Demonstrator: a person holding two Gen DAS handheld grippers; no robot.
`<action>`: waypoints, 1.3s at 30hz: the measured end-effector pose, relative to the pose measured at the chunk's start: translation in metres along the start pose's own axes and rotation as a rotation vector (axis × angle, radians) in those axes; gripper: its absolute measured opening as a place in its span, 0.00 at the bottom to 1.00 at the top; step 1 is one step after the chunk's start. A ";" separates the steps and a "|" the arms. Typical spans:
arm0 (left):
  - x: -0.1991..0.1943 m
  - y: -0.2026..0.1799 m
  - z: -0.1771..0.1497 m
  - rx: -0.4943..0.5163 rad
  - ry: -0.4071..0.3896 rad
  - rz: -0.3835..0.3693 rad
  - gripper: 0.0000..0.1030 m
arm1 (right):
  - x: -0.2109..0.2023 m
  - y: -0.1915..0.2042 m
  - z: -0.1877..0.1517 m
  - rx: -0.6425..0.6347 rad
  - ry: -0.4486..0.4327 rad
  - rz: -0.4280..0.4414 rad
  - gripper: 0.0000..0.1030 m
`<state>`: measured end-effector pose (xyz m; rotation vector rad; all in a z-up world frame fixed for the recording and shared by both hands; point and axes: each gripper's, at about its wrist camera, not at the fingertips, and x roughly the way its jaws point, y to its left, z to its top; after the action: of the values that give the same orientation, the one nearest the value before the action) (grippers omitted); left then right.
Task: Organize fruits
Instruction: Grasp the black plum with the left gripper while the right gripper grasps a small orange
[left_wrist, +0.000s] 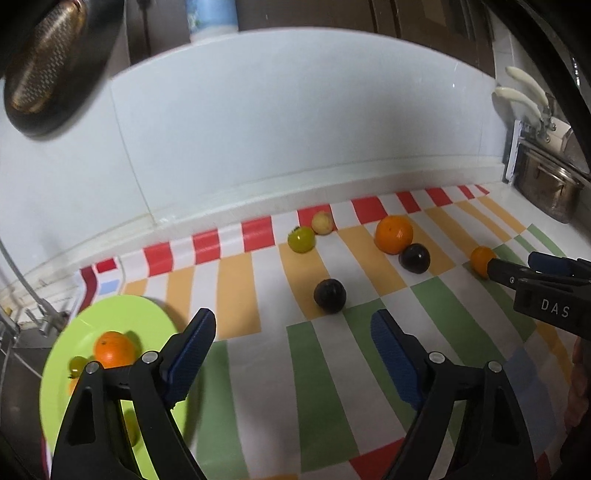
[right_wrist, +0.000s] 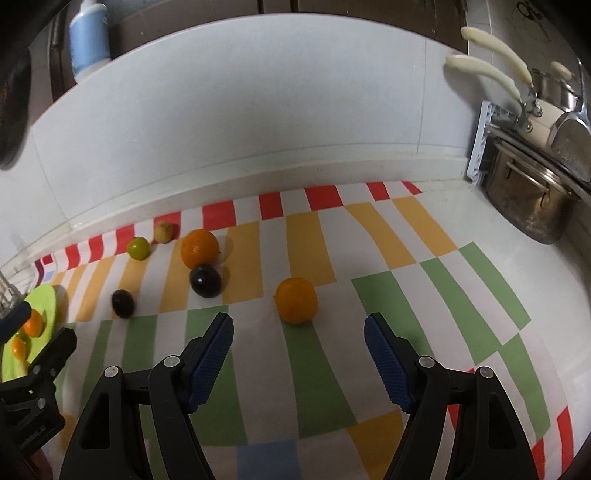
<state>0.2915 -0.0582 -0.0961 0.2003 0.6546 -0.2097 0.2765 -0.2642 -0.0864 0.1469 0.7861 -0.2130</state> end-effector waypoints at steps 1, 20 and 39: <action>0.005 -0.001 0.000 -0.001 0.009 -0.004 0.82 | 0.004 0.000 0.001 0.000 0.007 -0.003 0.69; 0.066 -0.009 0.014 -0.040 0.153 -0.106 0.45 | 0.045 0.002 0.012 0.005 0.103 0.015 0.43; 0.041 -0.017 0.019 0.009 0.118 -0.169 0.26 | 0.023 0.007 0.012 -0.029 0.070 0.081 0.32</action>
<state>0.3300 -0.0842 -0.1081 0.1663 0.7884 -0.3653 0.3024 -0.2627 -0.0945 0.1588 0.8506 -0.1201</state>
